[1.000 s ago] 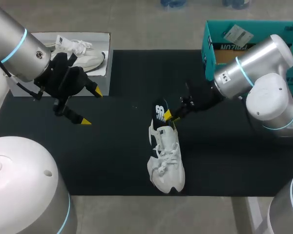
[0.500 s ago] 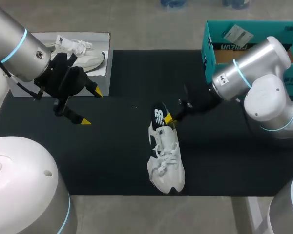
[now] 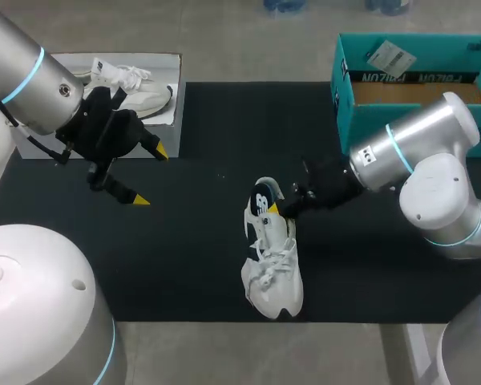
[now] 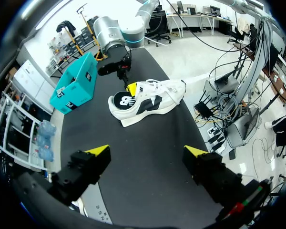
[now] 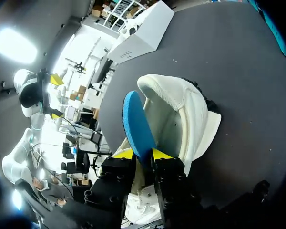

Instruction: Take the shoe out of the shoebox, open the shoe tongue, remove and reinsert the insole, then place the shoe into the shoebox

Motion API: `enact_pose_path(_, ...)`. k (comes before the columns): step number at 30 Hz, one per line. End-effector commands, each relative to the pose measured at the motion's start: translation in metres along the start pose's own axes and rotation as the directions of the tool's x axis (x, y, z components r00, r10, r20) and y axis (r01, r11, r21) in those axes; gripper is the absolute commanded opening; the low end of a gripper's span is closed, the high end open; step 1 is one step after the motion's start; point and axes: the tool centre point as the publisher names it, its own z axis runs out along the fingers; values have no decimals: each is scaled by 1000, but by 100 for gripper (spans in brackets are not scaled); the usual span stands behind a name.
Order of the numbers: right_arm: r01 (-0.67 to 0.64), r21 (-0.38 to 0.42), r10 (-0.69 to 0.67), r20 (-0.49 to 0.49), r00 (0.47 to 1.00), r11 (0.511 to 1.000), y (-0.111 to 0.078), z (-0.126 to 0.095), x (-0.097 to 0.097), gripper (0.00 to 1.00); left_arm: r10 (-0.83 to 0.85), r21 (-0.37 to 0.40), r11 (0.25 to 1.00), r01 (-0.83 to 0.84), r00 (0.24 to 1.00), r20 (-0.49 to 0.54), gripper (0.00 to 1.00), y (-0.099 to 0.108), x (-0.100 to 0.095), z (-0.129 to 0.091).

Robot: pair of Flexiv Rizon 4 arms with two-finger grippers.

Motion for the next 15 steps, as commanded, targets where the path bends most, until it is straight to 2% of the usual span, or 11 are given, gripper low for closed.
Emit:
enact_pose_path(1,12,11,-12,22,1000,1000,13,-7,2,45,0,-3,1000,0,1000,0,100,0,0,0)
enact_pose_path(8,42,28,-43,40,998,999,34,-15,0,44,0,-3,1000,0,1000,0,100,0,0,0)
enact_pose_path(15,53,41,-55,39,998,998,43,-16,-3,37,0,-3,1000,0,1000,0,100,0,0,0)
